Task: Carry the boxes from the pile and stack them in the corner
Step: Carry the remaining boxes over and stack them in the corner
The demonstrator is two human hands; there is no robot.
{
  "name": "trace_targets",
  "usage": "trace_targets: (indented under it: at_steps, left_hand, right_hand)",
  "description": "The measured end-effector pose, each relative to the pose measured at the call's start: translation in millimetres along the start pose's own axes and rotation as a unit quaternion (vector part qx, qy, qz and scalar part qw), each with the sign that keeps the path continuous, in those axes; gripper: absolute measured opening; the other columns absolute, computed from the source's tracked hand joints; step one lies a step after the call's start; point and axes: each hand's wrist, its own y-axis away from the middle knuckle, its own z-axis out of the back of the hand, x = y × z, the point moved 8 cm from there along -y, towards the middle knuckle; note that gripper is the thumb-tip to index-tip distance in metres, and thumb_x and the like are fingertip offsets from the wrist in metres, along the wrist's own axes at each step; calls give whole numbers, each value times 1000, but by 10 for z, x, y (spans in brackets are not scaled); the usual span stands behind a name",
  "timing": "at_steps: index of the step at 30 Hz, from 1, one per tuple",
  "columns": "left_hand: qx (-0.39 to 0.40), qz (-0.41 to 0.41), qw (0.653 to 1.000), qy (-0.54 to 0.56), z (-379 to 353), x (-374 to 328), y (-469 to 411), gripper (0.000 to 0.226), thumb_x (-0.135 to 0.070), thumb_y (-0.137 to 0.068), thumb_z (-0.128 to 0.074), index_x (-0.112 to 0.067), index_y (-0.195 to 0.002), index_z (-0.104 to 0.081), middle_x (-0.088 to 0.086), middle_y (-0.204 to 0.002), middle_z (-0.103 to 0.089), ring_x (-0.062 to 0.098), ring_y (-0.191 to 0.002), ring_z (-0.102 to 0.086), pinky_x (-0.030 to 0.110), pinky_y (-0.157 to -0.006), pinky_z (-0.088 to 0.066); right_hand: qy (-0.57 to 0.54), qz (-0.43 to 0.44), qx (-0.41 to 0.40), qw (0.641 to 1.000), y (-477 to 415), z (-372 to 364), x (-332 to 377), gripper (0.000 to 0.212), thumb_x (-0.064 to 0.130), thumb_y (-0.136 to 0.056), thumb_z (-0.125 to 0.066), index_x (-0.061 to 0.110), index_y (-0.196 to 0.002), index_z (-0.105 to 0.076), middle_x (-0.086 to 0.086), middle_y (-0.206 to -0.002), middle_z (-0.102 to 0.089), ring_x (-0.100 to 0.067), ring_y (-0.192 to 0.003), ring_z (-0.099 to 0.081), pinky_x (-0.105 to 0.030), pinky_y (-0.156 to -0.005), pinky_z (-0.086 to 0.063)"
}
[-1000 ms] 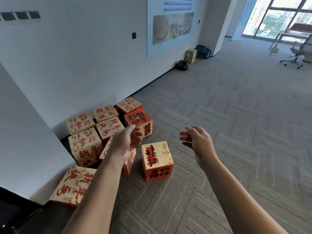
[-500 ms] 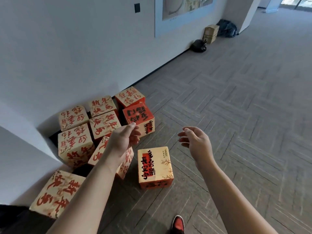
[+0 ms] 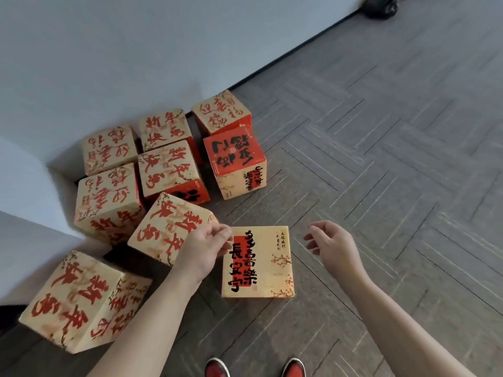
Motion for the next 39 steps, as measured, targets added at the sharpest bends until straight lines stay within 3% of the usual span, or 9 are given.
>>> trace_targets:
  at_steps: [7, 12, 15, 18, 22, 25, 29, 35, 39]
  left_hand:
    - [12, 51, 997, -59, -553, 1641, -1119, 27, -39, -101, -56, -27, -125, -61, -11, -117, -67, 11, -109, -64, 32, -92, -54]
    - [6, 100, 991, -92, -871, 2686, -1744, 41, -37, -103, -53, -18, -140, -54, -7, -128, -61, 11, -106, -58, 31, -87, -46]
    - [3, 157, 982, -107, -974, 3243, -2042, 58, -42, -102, -53, -16, -152, -41, 0, -139, -58, 15, -112, -58, 36, -91, -51]
    - [8, 214, 970, -112, -1026, 3770, -2301, 77, -53, -97, -55, -18, -159, -27, 8, -155, -46, 29, -138, -48, 53, -109, -45]
    - [40, 285, 956, -48, -1148, 4136, -2428, 56, -48, -98, -56, -12, -141, -50, 9, -123, -69, 28, -109, -66, 45, -85, -55]
    - [53, 267, 960, -57, -1111, 3979, -2398, 36, -39, -99, -55, -17, -128, -60, 6, -107, -74, 27, -99, -69, 49, -88, -56]
    - [42, 219, 973, -65, -827, 3224, -2198, 35, -30, -102, -50, -25, -135, -56, -1, -116, -70, 22, -104, -65, 44, -85, -55]
    - [18, 114, 993, -36, -176, 1270, -1643, 54, -35, -101, -54, -28, -153, -43, -3, -146, -57, 22, -119, -60, 44, -95, -52]
    - [-5, 77, 997, -30, 427, -5, -1154, 50, -36, -100, -53, -29, -149, -48, -4, -132, -67, 27, -116, -66, 47, -98, -52]
  right_hand:
    - [97, -42, -7, 994, -1143, -711, -1440, 16, 22, -105, -55, 20, -101, -70, 0, -91, -76, -27, -87, -73, -48, -83, -59]
    - [159, -81, 18, 984, -1782, -1226, -2481, 24, 29, -106, -53, 18, -119, -69, 6, -94, -73, -13, -65, -58, -30, -57, -44]
    - [160, -116, 56, 979, -2052, -1531, -2972, 46, 34, -107, -53, 19, -150, -51, 2, -130, -67, -14, -95, -56, -29, -65, -43]
    - [133, -147, 59, 978, -2266, -1732, -3377, 59, 37, -105, -53, 24, -160, -35, 3, -126, -61, -17, -98, -59, -30, -64, -44]
    - [91, -171, 55, 980, -2393, -1870, -3705, 50, 42, -100, -57, 30, -147, -49, 9, -122, -70, -20, -103, -70, -46, -89, -59]
    - [65, -166, 51, 983, -2345, -1819, -3541, 46, 44, -98, -57, 30, -142, -53, 7, -119, -73, -22, -102, -72, -51, -91, -60]
    - [52, -145, 28, 988, -2129, -1513, -2806, 55, 47, -99, -56, 30, -150, -48, 6, -126, -71, -22, -105, -71, -50, -92, -59]
    - [10, -80, -34, 996, -1491, -698, -895, 50, 42, -99, -60, 25, -142, -43, 12, -109, -64, -15, -97, -67, -42, -84, -58]
    - [-17, -20, -56, 998, -907, -187, 514, 47, 44, -99, -61, 24, -140, -46, 18, -104, -62, -10, -91, -68, -34, -73, -57]
